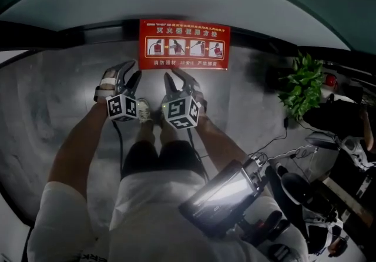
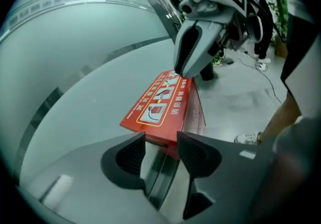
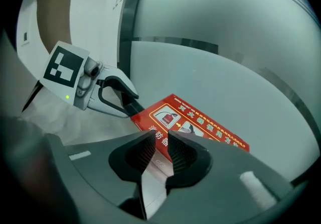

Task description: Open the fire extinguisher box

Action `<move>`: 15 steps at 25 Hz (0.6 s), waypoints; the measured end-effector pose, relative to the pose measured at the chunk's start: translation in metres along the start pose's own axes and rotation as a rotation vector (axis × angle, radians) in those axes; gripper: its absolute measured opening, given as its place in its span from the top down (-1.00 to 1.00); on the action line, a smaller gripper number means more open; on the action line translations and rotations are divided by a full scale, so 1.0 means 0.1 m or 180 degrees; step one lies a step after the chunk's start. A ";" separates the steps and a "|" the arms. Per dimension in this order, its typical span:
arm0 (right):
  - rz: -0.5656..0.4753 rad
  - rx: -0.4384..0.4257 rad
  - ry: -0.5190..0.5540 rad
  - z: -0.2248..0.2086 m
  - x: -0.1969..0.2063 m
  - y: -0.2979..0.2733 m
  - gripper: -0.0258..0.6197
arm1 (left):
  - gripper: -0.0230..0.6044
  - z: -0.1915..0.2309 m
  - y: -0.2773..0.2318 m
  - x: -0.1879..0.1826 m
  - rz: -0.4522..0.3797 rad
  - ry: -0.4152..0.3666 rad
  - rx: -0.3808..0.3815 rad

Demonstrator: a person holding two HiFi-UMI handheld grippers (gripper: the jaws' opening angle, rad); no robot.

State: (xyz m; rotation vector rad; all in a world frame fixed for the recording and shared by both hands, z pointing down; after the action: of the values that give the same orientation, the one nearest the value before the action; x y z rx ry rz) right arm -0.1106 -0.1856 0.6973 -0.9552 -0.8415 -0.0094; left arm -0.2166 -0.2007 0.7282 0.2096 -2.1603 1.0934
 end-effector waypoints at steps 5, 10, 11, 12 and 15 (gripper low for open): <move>0.0017 -0.0016 0.0016 0.06 0.08 -0.11 0.64 | 0.22 -0.15 -0.19 0.03 0.0000 -0.0511 0.0007; -0.0008 0.0010 -0.0030 0.05 0.07 -0.13 0.66 | 0.19 -0.22 -0.27 0.04 0.0016 -0.0793 -0.0101; -0.0011 0.0011 -0.0038 0.04 0.07 -0.13 0.67 | 0.19 -0.20 -0.28 0.03 0.0023 -0.0830 -0.0140; -0.0012 0.0013 -0.0044 0.04 0.06 -0.13 0.68 | 0.19 -0.18 -0.30 0.02 0.0035 -0.0865 -0.0169; -0.0007 0.0025 -0.0049 0.04 0.06 -0.15 0.69 | 0.20 -0.18 -0.36 0.02 0.0069 -0.0956 -0.0179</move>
State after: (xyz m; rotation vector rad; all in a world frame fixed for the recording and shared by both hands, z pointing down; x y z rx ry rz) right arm -0.1139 -0.1901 0.7135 -0.9481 -0.8561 -0.0006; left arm -0.1936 -0.2095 0.7600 0.3440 -2.4604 1.0668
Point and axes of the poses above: the fingertips, and each gripper's own axes: y backward along the fingers, z to its left, x out of its underside, the point moved 2 cm from there along y, backward along the fingers, and after that the axes turned 9 degrees about y, right-handed, at the moved point
